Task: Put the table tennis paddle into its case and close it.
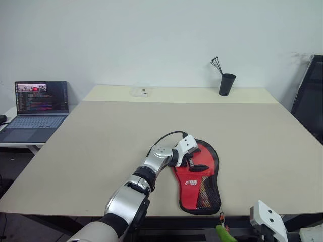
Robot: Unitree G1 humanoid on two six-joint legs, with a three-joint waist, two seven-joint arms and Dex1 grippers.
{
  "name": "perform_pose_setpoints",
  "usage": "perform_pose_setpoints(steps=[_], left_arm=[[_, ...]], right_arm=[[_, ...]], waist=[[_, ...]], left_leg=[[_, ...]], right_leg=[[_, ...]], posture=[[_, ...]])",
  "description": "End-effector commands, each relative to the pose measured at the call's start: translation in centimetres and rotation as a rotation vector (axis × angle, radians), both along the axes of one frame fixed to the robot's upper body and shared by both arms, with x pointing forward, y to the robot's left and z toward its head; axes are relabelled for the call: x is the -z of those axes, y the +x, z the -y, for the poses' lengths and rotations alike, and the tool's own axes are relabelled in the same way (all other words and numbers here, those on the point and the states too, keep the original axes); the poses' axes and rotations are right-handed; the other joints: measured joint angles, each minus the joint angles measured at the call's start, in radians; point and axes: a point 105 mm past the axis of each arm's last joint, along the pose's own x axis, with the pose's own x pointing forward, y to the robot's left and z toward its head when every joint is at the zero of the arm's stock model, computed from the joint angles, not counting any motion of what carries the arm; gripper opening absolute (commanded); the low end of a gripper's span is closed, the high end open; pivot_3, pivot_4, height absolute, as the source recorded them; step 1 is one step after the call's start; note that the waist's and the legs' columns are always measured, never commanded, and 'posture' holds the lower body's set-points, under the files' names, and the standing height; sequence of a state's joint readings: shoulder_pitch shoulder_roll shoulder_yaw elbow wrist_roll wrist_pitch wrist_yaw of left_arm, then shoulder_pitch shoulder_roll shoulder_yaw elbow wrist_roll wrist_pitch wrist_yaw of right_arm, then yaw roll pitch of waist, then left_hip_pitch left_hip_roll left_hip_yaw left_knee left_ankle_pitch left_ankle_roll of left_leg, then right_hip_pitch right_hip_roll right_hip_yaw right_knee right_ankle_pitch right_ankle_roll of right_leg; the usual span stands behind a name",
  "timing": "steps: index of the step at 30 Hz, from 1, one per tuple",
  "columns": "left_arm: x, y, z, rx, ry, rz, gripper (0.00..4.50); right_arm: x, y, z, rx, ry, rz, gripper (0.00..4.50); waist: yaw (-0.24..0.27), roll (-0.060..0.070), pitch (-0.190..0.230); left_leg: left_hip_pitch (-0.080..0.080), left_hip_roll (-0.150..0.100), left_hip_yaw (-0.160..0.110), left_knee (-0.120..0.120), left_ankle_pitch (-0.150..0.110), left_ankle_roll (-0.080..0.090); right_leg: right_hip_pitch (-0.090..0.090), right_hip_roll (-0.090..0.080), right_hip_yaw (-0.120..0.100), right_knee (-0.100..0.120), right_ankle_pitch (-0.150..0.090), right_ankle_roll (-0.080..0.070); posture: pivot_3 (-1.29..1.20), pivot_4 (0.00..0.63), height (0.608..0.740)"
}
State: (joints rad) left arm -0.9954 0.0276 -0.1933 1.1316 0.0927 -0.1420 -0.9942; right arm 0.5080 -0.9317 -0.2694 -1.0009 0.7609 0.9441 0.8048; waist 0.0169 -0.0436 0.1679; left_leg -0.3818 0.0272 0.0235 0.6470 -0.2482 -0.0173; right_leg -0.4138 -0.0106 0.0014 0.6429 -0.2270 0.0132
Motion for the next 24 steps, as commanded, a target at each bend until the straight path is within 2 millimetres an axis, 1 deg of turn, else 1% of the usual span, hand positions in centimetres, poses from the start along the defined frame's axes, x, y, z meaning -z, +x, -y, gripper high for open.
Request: perform_pose_setpoints(steps=[1, 4, 8, 9, 12, 13, 14, 15, 17, 19, 20, 24], left_arm=[[1.5, -0.5, -0.1, 0.008, 0.059, -0.025, 4.5], [1.5, -0.4, -0.1, 0.005, 0.058, -0.024, 4.5], [1.5, -0.5, -0.1, 0.006, 0.057, -0.024, 4.5], [1.6, -0.5, -0.1, 0.005, 0.057, -0.024, 4.5], [1.6, -0.4, -0.3, 0.0, 0.059, -0.024, 4.5], [1.6, -0.4, -0.3, -0.001, 0.059, -0.023, 4.5], [1.6, -0.4, -0.3, -0.003, 0.059, -0.023, 4.5], [1.5, -0.3, -0.4, -0.004, 0.059, -0.022, 4.5], [1.5, -0.3, -0.4, -0.007, 0.057, -0.02, 4.5], [1.4, -0.2, -0.4, -0.009, 0.052, -0.019, 4.5], [1.2, -0.2, -0.4, -0.011, 0.045, -0.018, 4.5], [0.2, 0.0, -0.6, -0.014, -0.002, -0.01, 4.5]], right_arm=[[-0.6, -1.4, -1.6, -0.099, 0.057, -0.017, 0.05], [-0.5, -1.2, -1.6, -0.106, 0.045, -0.004, 0.05], [-1.0, -0.8, -1.5, -0.104, 0.063, -0.008, 0.05], [-1.2, -0.5, -1.4, -0.097, 0.067, -0.002, 0.27], [-2.0, 0.1, -1.1, -0.108, 0.071, 0.009, 1.11], [-2.2, 0.4, -0.9, -0.11, 0.068, 0.012, 1.48], [-2.4, 0.6, -0.8, -0.11, 0.066, 0.014, 1.75], [-2.6, 0.9, -0.5, -0.107, 0.06, 0.018, 2.19], [-3.1, 1.7, -0.1, -0.097, 0.059, 0.029, 2.83], [-3.7, 2.8, 0.4, -0.075, 0.057, 0.062, 3.55], [-4.0, 3.7, 0.7, -0.054, 0.056, 0.09, 3.55], [-5.5, 9.2, 1.8, 0.082, 0.08, 0.272, 3.55]], waist=[[0.0, 0.0, 0.0], [0.0, 0.0, 0.0], [0.0, 0.0, 0.0], [0.0, 0.0, 0.0], [-0.001, 0.0, 0.0], [-0.001, 0.0, 0.0], [-0.001, 0.0, 0.0], [-0.001, 0.0, 0.0], [-0.001, 0.0, 0.0], [-0.001, 0.0, 0.0], [-0.001, 0.0, 0.0], [-0.009, 0.0, 0.0]], left_leg=[[0.0, 0.0, 0.0, 0.0, 0.0, 0.0], [0.0, 0.0, -0.001, 0.0, 0.0, 0.0], [0.0, 0.0, -0.002, 0.0, 0.0, 0.0], [0.0, 0.0, -0.002, 0.0, 0.0, 0.0], [0.0, 0.0, -0.004, 0.0, 0.0, 0.0], [0.0, 0.0, -0.005, 0.0, 0.0, 0.0], [0.0, 0.0, -0.006, 0.0, 0.0, 0.0], [0.0, 0.0, -0.007, 0.001, 0.0, 0.0], [0.0, 0.0, -0.008, 0.001, 0.0, 0.0], [0.0, 0.0, -0.009, 0.001, 0.0, 0.0], [0.0, 0.0, -0.01, 0.001, 0.0, 0.0], [0.0, 0.0, -0.011, 0.002, 0.0, 0.0]], right_leg=[[0.0, 0.0, 0.0, 0.0, 0.0, 0.0], [0.0, 0.0, -0.001, 0.0, 0.0, 0.0], [0.001, 0.0, -0.002, -0.001, 0.0, 0.0], [0.001, 0.0, -0.003, -0.001, 0.0, 0.0], [0.002, 0.0, -0.004, -0.001, 0.0, 0.0], [0.002, 0.0, -0.005, -0.001, 0.0, 0.0], [0.003, 0.0, -0.006, -0.001, 0.0, 0.0], [0.004, -0.001, -0.008, -0.001, 0.0, 0.0], [0.004, -0.001, -0.009, -0.001, 0.0, 0.0], [0.005, -0.001, -0.01, -0.001, 0.0, -0.001], [0.005, -0.002, -0.011, -0.001, 0.0, -0.001], [0.006, -0.002, -0.011, -0.001, 0.0, -0.001]], posture=[[0.0, 0.15, 0.74], [0.0, 0.15, 0.74], [0.0, 0.15, 0.74], [0.0, 0.15, 0.74], [0.0, 0.15, 0.74], [0.0, 0.15, 0.74], [0.0, 0.15, 0.74], [0.0, 0.15, 0.74], [0.0, 0.15, 0.74], [0.0, 0.15, 0.74], [0.0, 0.15, 0.74], [0.0, 0.15, 0.74]])
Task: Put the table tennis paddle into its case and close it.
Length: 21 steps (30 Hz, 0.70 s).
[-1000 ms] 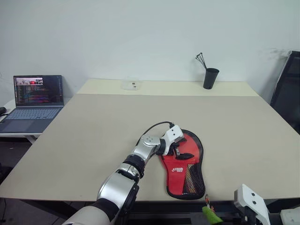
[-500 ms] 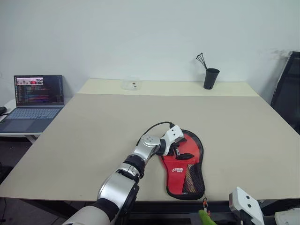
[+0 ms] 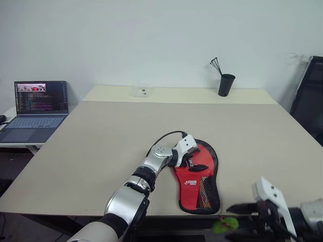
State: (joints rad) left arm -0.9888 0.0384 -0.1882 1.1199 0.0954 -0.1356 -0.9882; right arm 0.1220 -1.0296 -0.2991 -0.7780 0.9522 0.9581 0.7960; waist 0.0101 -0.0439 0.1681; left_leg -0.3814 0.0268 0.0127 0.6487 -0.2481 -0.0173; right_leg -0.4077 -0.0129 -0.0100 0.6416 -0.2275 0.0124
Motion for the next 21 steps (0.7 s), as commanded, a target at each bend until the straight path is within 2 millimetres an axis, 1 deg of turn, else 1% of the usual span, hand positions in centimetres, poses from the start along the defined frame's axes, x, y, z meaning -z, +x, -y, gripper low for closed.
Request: perform_pose_setpoints(steps=[1, 2, 3, 4, 5, 7, 8, 9, 11, 14, 17, 19, 21], left_arm=[[-0.3, -0.1, -0.4, 0.002, -0.021, -0.009, 4.5], [-0.7, 0.0, -0.7, 0.003, -0.036, -0.004, 4.5], [-1.3, 0.0, -1.4, 0.009, -0.06, 0.007, 4.5], [-1.8, 0.0, -2.0, 0.014, -0.076, 0.015, 4.5], [-2.4, -0.1, -3.2, 0.015, -0.093, 0.025, 4.5], [-3.1, -0.2, -5.1, 0.005, -0.109, 0.039, 4.5], [-3.4, -0.3, -6.5, -0.015, -0.115, 0.048, 4.5], [-3.7, -0.4, -7.3, -0.029, -0.118, 0.053, 4.5], [-4.2, -0.8, -9.8, -0.081, -0.138, 0.062, 4.5], [-4.7, -1.7, -12.1, -0.151, -0.165, 0.063, 4.5], [-4.6, -3.1, -14.5, -0.252, -0.189, 0.055, 4.5], [-4.5, -3.8, -15.2, -0.291, -0.189, 0.056, 4.5], [-4.7, -4.1, -15.4, -0.32, -0.19, 0.069, 4.5]], right_arm=[[-1.2, 4.1, 0.8, 0.107, 0.037, 0.149, 3.55], [-1.5, 5.4, 1.1, 0.137, 0.046, 0.196, 3.55], [-2.1, 6.7, 1.3, 0.164, 0.079, 0.243, 3.55], [-2.5, 7.5, 1.5, 0.179, 0.102, 0.273, 3.55], [-2.7, 8.3, 1.7, 0.187, 0.105, 0.297, 3.55], [-2.9, 9.1, 2.0, 0.185, 0.099, 0.324, 3.55], [-3.0, 9.5, 2.2, 0.175, 0.098, 0.33, 3.55], [-3.0, 9.7, 2.3, 0.167, 0.099, 0.333, 3.55], [-3.3, 10.9, 2.5, 0.171, 0.118, 0.352, 3.55], [-3.4, 12.5, 2.7, 0.17, 0.138, 0.376, 3.55], [-3.1, 14.9, 1.9, 0.154, 0.177, 0.387, 3.55], [-2.8, 16.1, 1.6, 0.14, 0.188, 0.382, 3.55], [-2.3, 17.1, 1.7, 0.131, 0.186, 0.372, 3.55]], waist=[[-0.004, 0.0, 0.0], [-0.006, 0.0, 0.0], [-0.01, 0.001, 0.001], [-0.014, 0.001, 0.001], [-0.018, 0.002, 0.002], [-0.019, 0.003, 0.003], [-0.019, 0.003, 0.003], [-0.02, 0.003, 0.003], [-0.018, 0.005, 0.003], [-0.018, 0.005, 0.004], [-0.018, 0.006, 0.004], [-0.02, 0.006, 0.004], [-0.018, 0.006, 0.004]], left_leg=[[0.0, 0.0, 0.0, 0.0, 0.0, 0.0], [0.0, 0.0, -0.001, 0.0, 0.0, 0.0], [-0.001, 0.0, -0.001, 0.0, 0.0, 0.0], [-0.001, 0.0, 0.0, -0.001, 0.0, 0.0], [-0.002, 0.0, 0.0, -0.002, 0.0, 0.0], [-0.003, 0.0, 0.0, -0.002, 0.0, 0.0], [-0.004, 0.001, 0.0, -0.003, 0.0, 0.0], [-0.006, 0.002, -0.001, -0.003, 0.0, 0.0], [-0.009, 0.003, -0.002, -0.002, 0.0, 0.0], [-0.01, 0.003, -0.003, -0.002, 0.0, 0.0], [-0.01, 0.003, -0.003, -0.001, 0.0, 0.0], [-0.009, 0.003, -0.003, -0.001, 0.0, 0.0], [-0.009, 0.003, -0.003, -0.001, 0.0, 0.0]], right_leg=[[0.0, 0.0, 0.0, 0.0, 0.0, 0.0], [-0.001, 0.0, -0.001, 0.0, 0.0, 0.0], [-0.001, 0.0, 0.0, 0.0, 0.0, 0.0], [-0.001, 0.0, 0.0, 0.0, 0.0, -0.001], [-0.003, 0.0, 0.001, 0.0, -0.001, -0.001], [-0.005, 0.001, 0.001, 0.002, -0.001, -0.002], [-0.007, 0.002, 0.001, 0.002, -0.002, -0.003], [-0.008, 0.003, 0.001, 0.003, -0.002, -0.003], [-0.012, 0.004, 0.001, 0.004, -0.002, -0.004], [-0.013, 0.004, 0.001, 0.005, -0.002, -0.004], [-0.012, 0.004, 0.001, 0.005, -0.002, -0.004], [-0.012, 0.004, 0.001, 0.006, -0.002, -0.004], [-0.012, 0.003, 0.001, 0.006, -0.001, -0.004]], posture=[[0.0, 0.15, 0.74], [0.0, 0.15, 0.74], [0.0, 0.15, 0.74], [0.0, 0.15, 0.74], [0.0, 0.15, 0.74], [0.0, 0.15, 0.74], [0.0, 0.15, 0.74], [0.0, 0.15, 0.74], [0.0, 0.15, 0.74], [0.0, 0.15, 0.74], [0.0, 0.15, 0.74], [0.0, 0.15, 0.74], [0.0, 0.15, 0.74]])
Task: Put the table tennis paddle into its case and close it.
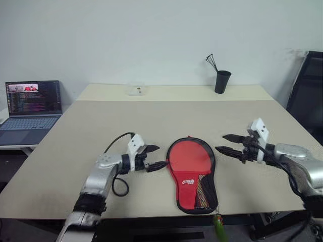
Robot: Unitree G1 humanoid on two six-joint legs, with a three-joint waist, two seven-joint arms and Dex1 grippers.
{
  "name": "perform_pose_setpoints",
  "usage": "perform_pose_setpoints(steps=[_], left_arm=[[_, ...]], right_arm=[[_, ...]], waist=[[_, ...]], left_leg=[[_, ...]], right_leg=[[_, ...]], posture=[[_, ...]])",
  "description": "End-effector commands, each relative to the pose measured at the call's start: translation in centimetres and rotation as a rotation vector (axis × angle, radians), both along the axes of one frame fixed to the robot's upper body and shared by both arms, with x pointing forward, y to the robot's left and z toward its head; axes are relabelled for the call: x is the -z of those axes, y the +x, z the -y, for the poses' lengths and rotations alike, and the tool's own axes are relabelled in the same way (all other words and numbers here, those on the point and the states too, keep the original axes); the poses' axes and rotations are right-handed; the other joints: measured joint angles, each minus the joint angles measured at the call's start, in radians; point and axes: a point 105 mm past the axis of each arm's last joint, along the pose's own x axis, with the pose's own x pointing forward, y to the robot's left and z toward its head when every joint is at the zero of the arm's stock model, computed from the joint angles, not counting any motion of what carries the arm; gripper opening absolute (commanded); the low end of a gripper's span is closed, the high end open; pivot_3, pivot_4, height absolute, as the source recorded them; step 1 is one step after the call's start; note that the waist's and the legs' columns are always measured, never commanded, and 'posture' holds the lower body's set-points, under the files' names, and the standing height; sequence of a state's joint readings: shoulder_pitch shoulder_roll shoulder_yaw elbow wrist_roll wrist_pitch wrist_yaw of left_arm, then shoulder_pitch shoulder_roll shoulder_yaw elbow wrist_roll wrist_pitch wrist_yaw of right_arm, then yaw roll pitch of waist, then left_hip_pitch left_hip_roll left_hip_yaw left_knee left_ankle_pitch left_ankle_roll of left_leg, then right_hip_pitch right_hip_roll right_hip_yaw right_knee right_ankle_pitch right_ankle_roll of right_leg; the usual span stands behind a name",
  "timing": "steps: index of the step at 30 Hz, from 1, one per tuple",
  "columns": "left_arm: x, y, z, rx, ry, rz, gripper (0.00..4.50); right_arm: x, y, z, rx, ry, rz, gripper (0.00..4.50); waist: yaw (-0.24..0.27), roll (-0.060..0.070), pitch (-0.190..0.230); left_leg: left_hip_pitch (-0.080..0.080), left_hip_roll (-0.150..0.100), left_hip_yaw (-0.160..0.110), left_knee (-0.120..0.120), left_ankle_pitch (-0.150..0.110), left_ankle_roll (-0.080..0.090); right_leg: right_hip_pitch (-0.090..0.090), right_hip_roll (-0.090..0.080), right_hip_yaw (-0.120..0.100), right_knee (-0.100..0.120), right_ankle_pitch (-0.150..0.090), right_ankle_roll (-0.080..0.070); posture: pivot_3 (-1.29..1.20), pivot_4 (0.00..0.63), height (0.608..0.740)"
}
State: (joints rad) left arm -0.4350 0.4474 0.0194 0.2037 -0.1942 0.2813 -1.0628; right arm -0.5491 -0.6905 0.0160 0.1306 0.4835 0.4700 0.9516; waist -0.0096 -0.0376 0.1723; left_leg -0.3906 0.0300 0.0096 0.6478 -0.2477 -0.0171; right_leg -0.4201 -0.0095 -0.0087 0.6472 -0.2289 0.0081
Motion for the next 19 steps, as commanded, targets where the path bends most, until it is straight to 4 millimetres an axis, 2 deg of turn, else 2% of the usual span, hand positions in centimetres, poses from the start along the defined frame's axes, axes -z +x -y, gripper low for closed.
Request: perform_pose_setpoints(steps=[1, 4, 9, 12, 16, 19], left_arm=[[-2.5, -0.3, -0.2, -0.044, -0.022, 0.088, 4.5], [-2.9, -0.2, -0.7, -0.1, 0.01, 0.121, 4.5], [-3.8, 0.2, -2.2, -0.182, 0.03, 0.167, 4.5], [-4.0, 0.7, -2.6, -0.183, 0.052, 0.18, 4.5], [-3.4, 1.5, -3.3, -0.201, 0.07, 0.176, 4.5], [-3.3, 1.9, -3.0, -0.205, 0.061, 0.181, 4.5]], right_arm=[[-0.1, 1.7, 0.4, -0.021, -0.014, 0.033, 3.55], [0.4, 3.4, 1.6, 0.031, -0.012, 0.02, 3.55], [0.9, 4.2, 4.2, 0.089, -0.064, 0.017, 3.55], [0.5, 4.2, 5.4, 0.115, -0.072, 0.029, 3.55], [0.6, 3.5, 5.3, 0.116, -0.064, 0.032, 3.55], [0.8, 2.4, 5.2, 0.092, -0.083, 0.016, 3.55]], waist=[[0.007, 0.0, 0.0], [0.013, 0.001, 0.001], [0.009, 0.001, 0.001], [0.009, 0.002, 0.001], [0.008, 0.002, 0.001], [0.008, 0.002, 0.001]], left_leg=[[0.0, 0.0, 0.001, 0.0, 0.0, 0.0], [-0.003, -0.001, 0.0, 0.001, 0.0, 0.0], [-0.003, 0.0, 0.001, 0.0, 0.0, 0.0], [-0.003, 0.0, 0.001, 0.0, 0.0, 0.0], [-0.002, -0.001, 0.002, 0.0, 0.0, 0.0], [-0.002, -0.001, 0.002, 0.0, 0.0, 0.0]], right_leg=[[0.0, 0.0, 0.0, 0.0, 0.0, 0.0], [0.0, -0.002, -0.001, 0.0, 0.001, -0.002], [0.0, -0.005, 0.0, -0.001, 0.003, -0.005], [0.0, -0.006, 0.0, -0.001, 0.003, -0.005], [0.0, -0.006, -0.001, 0.0, 0.003, -0.005], [0.0, -0.006, -0.001, 0.0, 0.003, -0.005]], posture=[[0.0, 0.15, 0.74], [0.0, 0.15, 0.74], [0.0, 0.15, 0.74], [0.0, 0.15, 0.74], [0.0, 0.15, 0.74], [0.0, 0.15, 0.74]])
